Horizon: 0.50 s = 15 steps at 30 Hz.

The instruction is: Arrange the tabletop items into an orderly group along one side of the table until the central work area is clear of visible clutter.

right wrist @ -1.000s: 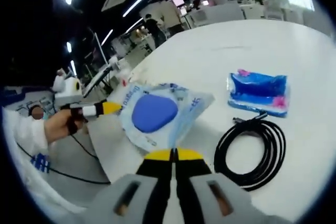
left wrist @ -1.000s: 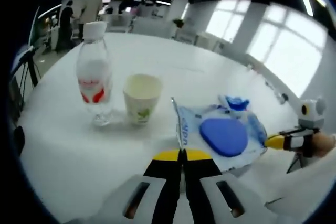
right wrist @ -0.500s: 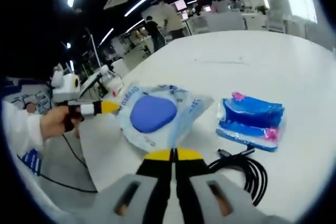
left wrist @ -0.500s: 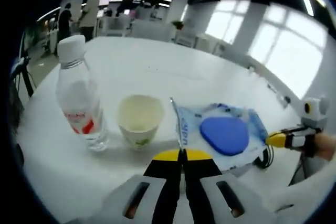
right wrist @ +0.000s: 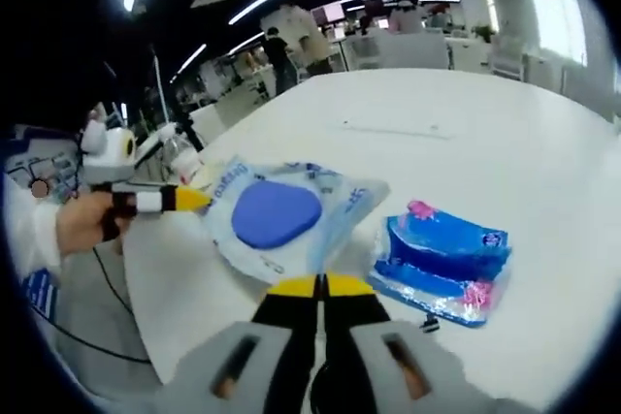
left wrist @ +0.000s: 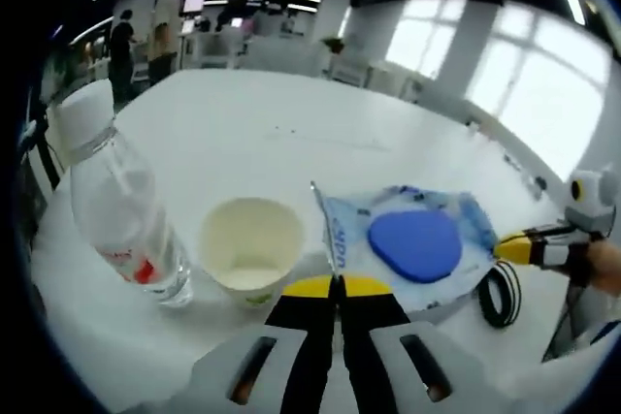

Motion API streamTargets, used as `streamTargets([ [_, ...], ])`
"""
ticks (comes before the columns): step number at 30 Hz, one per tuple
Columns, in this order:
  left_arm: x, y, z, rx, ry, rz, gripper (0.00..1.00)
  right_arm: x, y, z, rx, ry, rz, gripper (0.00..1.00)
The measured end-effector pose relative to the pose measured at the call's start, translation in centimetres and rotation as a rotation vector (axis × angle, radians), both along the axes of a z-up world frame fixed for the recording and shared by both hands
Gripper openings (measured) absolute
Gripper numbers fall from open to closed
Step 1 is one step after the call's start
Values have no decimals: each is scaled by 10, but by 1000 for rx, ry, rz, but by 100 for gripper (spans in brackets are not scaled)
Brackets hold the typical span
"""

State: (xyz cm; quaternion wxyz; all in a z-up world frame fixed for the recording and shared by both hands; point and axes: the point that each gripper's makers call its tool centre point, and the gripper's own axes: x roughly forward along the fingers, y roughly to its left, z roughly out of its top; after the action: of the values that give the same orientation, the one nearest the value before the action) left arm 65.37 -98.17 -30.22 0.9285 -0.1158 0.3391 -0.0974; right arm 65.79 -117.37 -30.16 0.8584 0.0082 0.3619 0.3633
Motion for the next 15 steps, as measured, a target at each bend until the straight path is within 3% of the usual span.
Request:
streamTargets([
  [15, 7, 4, -18, 27, 30, 48, 0, 15, 5, -24, -25, 25, -21, 0],
])
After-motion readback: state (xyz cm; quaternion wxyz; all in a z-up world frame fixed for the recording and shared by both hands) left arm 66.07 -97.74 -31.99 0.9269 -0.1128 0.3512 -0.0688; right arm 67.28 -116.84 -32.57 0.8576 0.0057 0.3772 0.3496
